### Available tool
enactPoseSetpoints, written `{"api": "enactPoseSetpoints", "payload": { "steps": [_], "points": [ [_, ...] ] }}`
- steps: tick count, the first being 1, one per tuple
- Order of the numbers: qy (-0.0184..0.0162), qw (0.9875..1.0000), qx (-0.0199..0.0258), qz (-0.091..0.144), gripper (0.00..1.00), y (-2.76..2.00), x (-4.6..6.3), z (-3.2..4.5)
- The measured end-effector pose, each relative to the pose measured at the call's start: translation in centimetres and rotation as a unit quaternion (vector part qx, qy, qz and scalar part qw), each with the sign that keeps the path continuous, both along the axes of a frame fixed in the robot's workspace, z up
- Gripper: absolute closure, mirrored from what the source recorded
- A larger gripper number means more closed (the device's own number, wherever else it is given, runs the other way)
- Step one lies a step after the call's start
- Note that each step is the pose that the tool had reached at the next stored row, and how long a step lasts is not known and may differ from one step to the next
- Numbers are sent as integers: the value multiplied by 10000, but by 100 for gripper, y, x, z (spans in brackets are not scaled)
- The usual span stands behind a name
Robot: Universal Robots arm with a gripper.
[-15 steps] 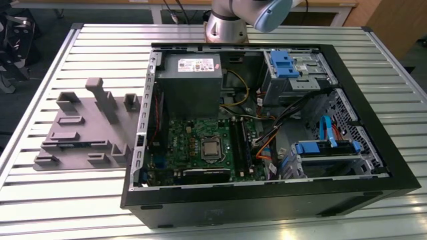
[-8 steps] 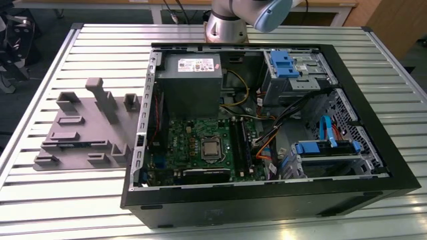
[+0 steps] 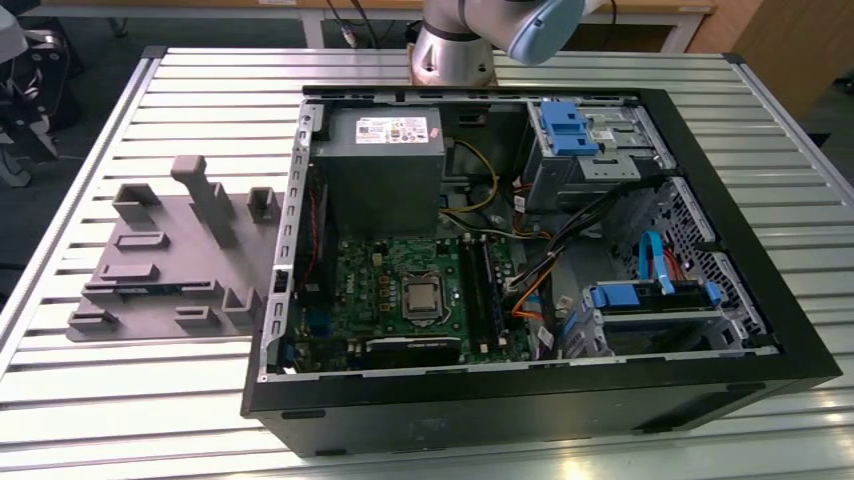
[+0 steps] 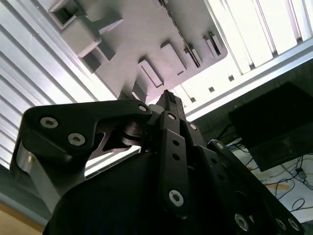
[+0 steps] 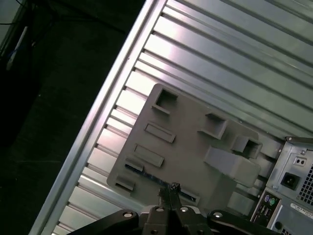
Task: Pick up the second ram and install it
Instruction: 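Pick up the second ram and move it above second insertion slot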
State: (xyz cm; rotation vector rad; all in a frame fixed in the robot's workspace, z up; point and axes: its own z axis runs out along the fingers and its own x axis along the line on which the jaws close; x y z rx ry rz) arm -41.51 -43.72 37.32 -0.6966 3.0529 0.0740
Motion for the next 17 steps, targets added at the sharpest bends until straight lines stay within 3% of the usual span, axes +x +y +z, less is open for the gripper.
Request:
{"api": "enactPoseSetpoints", "payload": {
  "steps": [7,13,17],
  "points": [
    [0,9989,0,470,89,0,-1,-2],
    [1,9960,0,890,89,0,-5,-3],
    [0,9954,0,957,89,0,-5,-4]
  ]
}}
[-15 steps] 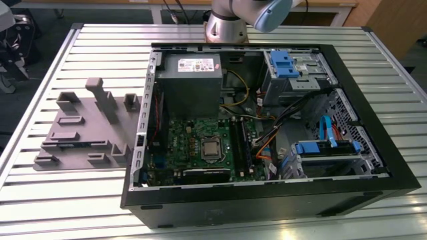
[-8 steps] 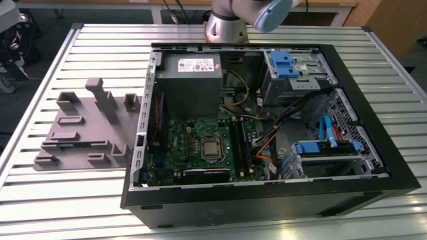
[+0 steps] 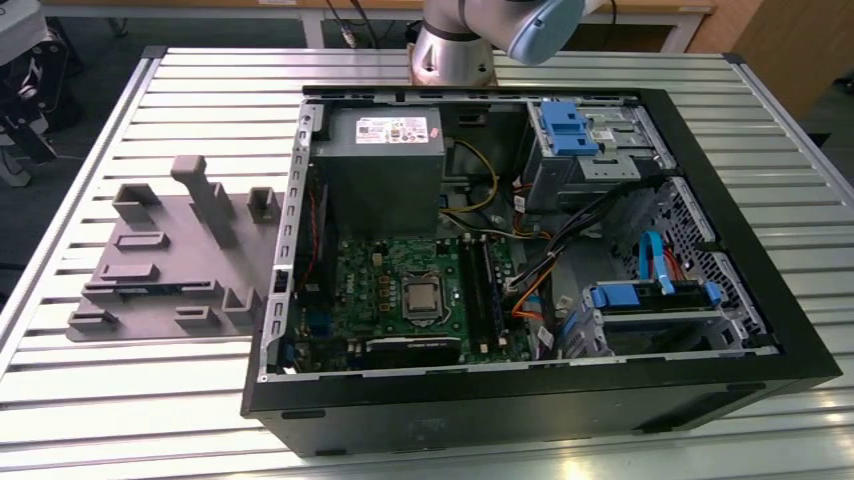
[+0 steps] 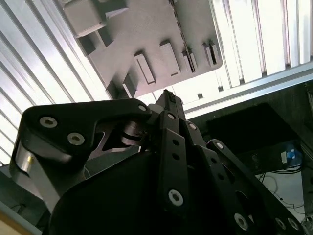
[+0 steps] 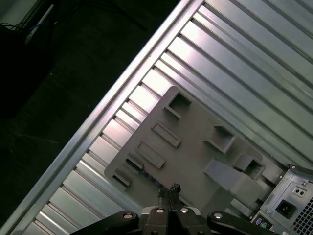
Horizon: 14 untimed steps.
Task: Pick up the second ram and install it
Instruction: 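Pick up the second ram and move it above second insertion slot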
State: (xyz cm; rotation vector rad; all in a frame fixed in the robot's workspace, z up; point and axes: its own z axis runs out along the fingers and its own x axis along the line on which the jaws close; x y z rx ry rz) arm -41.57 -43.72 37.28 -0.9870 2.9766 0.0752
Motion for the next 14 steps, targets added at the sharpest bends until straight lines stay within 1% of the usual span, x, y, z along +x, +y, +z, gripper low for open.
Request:
{"api": "enactPoseSetpoints", "payload": {
  "steps": [8,11,14],
  "points": [
    [0,10000,0,21,89,0,0,0],
    [-1,9998,0,186,89,-1,0,-3],
    [0,9990,0,457,89,-1,0,-8]
  ]
}}
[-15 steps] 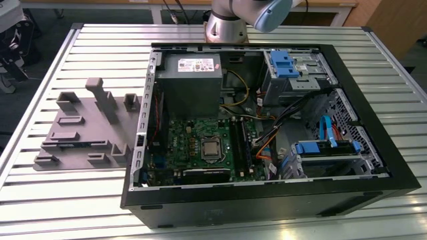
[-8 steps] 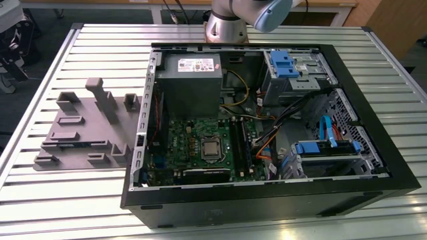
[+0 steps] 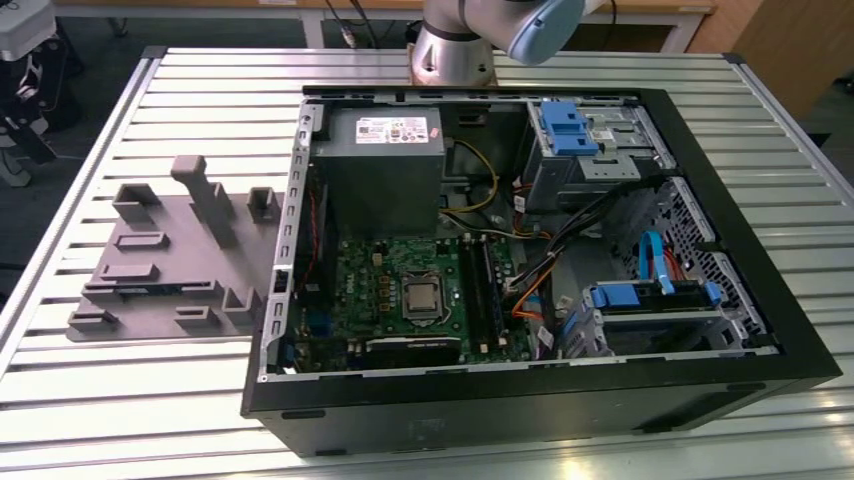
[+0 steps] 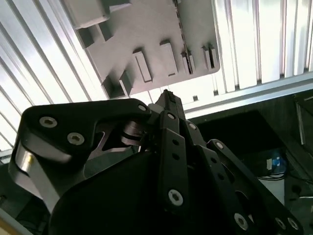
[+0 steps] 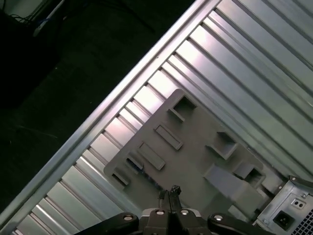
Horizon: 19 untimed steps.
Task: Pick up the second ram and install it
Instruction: 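Pick up the second ram and move it above second insertion slot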
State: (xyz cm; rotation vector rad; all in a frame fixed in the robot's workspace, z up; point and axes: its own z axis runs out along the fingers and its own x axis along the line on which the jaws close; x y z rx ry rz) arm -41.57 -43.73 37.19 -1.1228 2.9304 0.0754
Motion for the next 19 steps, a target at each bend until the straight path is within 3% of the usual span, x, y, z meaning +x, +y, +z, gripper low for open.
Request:
{"api": "enactPoseSetpoints", "payload": {
  "steps": [5,12,15,19],
  "points": [
    [0,9990,0,441,89,0,0,-11],
    [1,9955,-3,951,89,0,-1,-24],
    [0,9944,-3,1056,89,-1,-2,-27],
    [0,9944,-3,1059,89,0,-2,-28]
  ]
}}
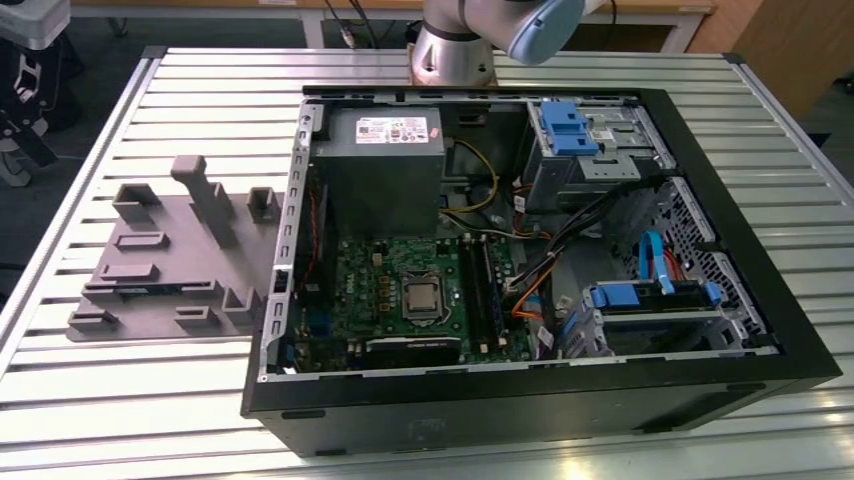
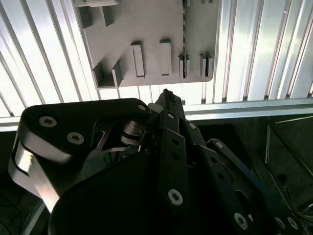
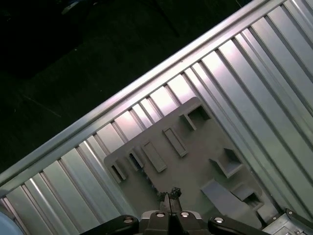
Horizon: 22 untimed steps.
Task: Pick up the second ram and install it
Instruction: 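Pick up the second ram and move it above second insertion slot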
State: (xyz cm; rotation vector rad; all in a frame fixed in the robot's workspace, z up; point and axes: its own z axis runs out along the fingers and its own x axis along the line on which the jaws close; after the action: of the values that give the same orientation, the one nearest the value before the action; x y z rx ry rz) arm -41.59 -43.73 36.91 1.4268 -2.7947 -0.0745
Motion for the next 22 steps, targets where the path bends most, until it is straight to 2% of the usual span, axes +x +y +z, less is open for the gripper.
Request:
{"api": "enactPoseSetpoints", "payload": {
  "steps": [6,11,15,22],
  "points": [
    [0,10000,0,23,89,0,0,0],
    [0,9994,0,336,89,-1,-1,-5],
    [0,9977,0,677,89,-1,-1,-9],
    [0,9930,0,1178,89,-1,-8,-16]
  ]
}}
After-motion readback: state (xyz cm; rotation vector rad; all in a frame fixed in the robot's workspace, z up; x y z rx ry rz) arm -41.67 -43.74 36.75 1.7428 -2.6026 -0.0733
